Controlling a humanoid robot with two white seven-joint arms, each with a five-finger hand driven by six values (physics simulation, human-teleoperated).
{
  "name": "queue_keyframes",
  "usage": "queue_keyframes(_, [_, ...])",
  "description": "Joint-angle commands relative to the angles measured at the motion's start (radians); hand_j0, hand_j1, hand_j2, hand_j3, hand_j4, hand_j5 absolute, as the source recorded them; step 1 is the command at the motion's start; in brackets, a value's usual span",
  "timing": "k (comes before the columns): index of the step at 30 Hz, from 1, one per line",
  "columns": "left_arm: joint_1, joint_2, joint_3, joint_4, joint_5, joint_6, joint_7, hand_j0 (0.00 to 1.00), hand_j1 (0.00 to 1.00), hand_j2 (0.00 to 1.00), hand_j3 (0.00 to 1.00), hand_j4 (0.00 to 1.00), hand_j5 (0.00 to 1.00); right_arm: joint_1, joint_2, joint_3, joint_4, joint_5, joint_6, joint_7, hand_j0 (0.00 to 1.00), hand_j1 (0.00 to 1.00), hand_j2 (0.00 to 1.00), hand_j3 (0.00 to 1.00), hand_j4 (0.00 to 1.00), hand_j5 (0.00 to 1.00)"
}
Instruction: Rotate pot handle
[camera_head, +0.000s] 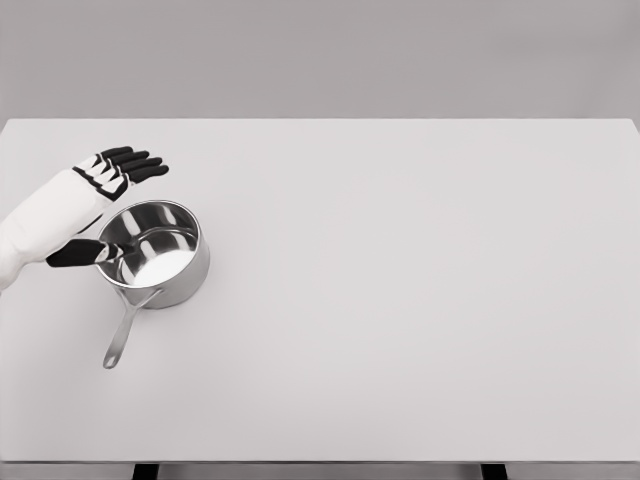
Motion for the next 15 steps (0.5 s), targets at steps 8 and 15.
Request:
queue_keyframes(8, [0.008, 0.006, -0.006, -0.025, 0.007, 0.001, -0.003, 1.00, 1.00, 1.00, 1.00, 1.00, 1.00, 0.000, 0.000, 0.000, 0.000, 0.000, 0.000, 0.000, 1.00, 1.00, 1.00, 1.00, 1.00, 1.00])
queue_keyframes(15, [0.018, 0.029, -0.134, -0.027, -0.016, 0.001, 0.000, 1.00, 1.00, 1.00, 1.00, 1.00, 1.00, 0.000, 0.000, 0.000, 0.000, 0.000, 0.000, 0.000, 1.00, 1.00, 1.00, 1.00, 1.00, 1.00])
